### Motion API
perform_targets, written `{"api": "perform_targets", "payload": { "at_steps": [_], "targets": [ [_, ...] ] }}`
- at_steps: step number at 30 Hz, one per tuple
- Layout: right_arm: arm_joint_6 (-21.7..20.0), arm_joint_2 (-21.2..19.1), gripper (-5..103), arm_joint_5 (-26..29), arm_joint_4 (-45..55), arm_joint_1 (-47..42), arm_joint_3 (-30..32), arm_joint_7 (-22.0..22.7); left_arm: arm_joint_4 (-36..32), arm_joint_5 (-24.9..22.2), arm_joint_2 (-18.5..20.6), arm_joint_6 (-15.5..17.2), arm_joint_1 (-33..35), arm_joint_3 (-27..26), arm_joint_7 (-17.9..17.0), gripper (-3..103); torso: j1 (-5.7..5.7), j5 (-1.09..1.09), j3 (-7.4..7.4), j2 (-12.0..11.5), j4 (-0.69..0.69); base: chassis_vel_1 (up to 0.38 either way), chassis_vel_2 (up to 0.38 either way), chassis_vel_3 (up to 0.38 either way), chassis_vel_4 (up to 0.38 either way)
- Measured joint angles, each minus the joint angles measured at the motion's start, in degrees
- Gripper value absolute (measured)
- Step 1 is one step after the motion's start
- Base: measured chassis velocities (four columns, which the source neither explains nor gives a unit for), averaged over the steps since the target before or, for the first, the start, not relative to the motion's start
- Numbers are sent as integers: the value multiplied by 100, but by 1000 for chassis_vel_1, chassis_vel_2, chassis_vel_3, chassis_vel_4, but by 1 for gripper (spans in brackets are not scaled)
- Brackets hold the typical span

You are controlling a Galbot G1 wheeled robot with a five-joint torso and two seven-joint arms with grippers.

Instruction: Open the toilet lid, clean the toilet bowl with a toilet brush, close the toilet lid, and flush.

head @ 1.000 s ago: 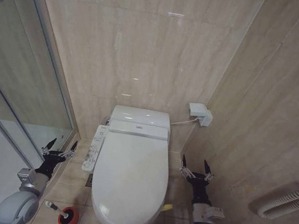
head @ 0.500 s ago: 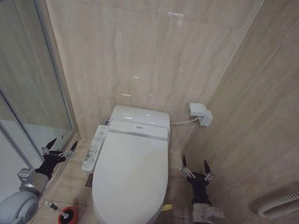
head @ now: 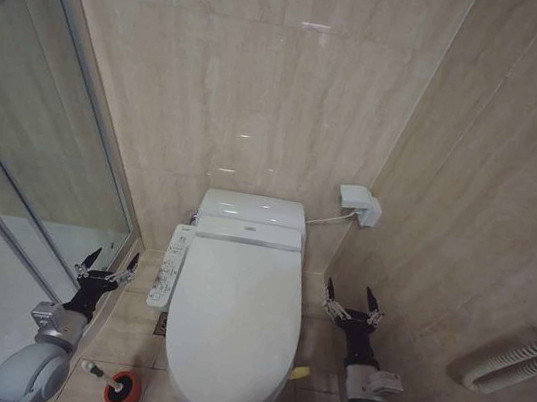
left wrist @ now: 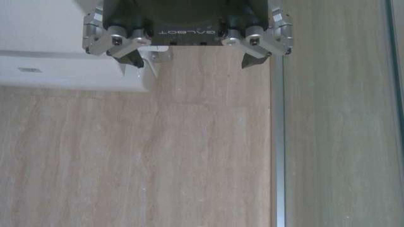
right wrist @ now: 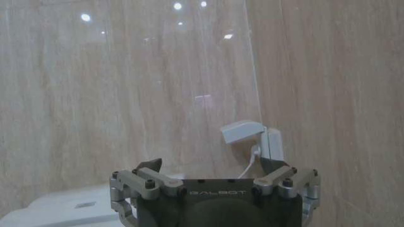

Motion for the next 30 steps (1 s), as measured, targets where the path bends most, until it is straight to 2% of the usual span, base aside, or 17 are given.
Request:
{"api": "perform_targets", "payload": {
  "at_steps": [5, 7, 8, 9, 10, 11, 12, 14, 15, 16, 18, 19, 20, 24, 30],
  "targets": [
    [0, 0, 100, 0, 0, 0, 0, 0, 4, 12, -34, -4, -3, 6, 0, 100, 0, 2, 0, 0, 0, 0, 0, 0, 0],
    [0, 0, 100, 0, 0, 0, -1, 0, 46, 123, -206, -51, -20, 49, -2, 100, 0, 6, 0, 0, 0, 0, 0, 0, 0],
    [0, -1, 100, 1, 0, 0, -1, 0, 115, 315, -517, -136, -46, 147, -5, 100, 0, 6, 0, 0, 1, 0, 0, 0, 0],
    [0, -1, 100, 1, 0, 0, -1, 0, 115, 315, -517, -136, -46, 147, -5, 100, 0, 6, 0, 0, 1, 0, 0, 0, 0],
    [0, 0, 100, 0, 0, 1, -3, -1, 184, 458, -781, -229, -57, 257, 5, 100, 0, -8, 0, 0, 1, 0, 0, 0, 0],
    [1, -2, 100, 1, 0, 0, 4, 2, 260, 503, -872, -401, -77, 277, 36, 100, 0, -12, 1, 0, -1, 0, 0, 0, 0],
    [1, 0, 100, 0, 0, 0, -2, -1, 318, 496, -916, -604, -107, 287, 116, 100, 0, 0, 0, 0, -2, 0, 0, 0, 0],
    [1, -1, 100, 0, 0, 0, -1, 0, 340, 455, -926, -696, -116, 288, 179, 100, -1, 9, 0, 0, -2, 0, 0, 0, 0],
    [0, -1, 100, 0, 0, 0, -1, 0, 347, 410, -929, -713, -110, 285, 207, 100, 0, 2, 0, 1, 0, 0, 0, 0, 0],
    [1, -1, 100, 0, 0, 0, 0, 0, 321, 510, -928, -587, -91, 250, 174, 100, 0, -5, 0, 1, -2, 0, 0, 0, 0],
    [1, -1, 100, 1, 0, 0, 0, 0, 293, 674, -924, -484, -68, 191, 130, 100, 0, -1, 0, 1, 0, 0, 0, 0, 0],
    [1, -1, 100, 1, 0, 0, -1, 0, 264, 861, -913, -415, -54, 134, 32, 100, 0, 5, 0, 1, 1, 0, 0, 0, 0],
    [1, -1, 100, 1, 0, 0, -1, 0, 223, 914, -894, -346, -41, 115, -98, 100, 0, -1, 0, 1, 1, 0, 0, 0, 0],
    [1, -1, 100, 0, 0, 0, 0, 0, 157, 779, -818, -228, -39, 78, -338, 100, 0, 1, 0, 1, 0, 0, 0, 0, 0],
    [1, -1, 100, 1, 0, 0, 0, 0, 168, 577, -643, -300, -100, 18, -208, 100, 0, 0, 0, 1, 0, 0, 0, 0, 0]
  ]
}}
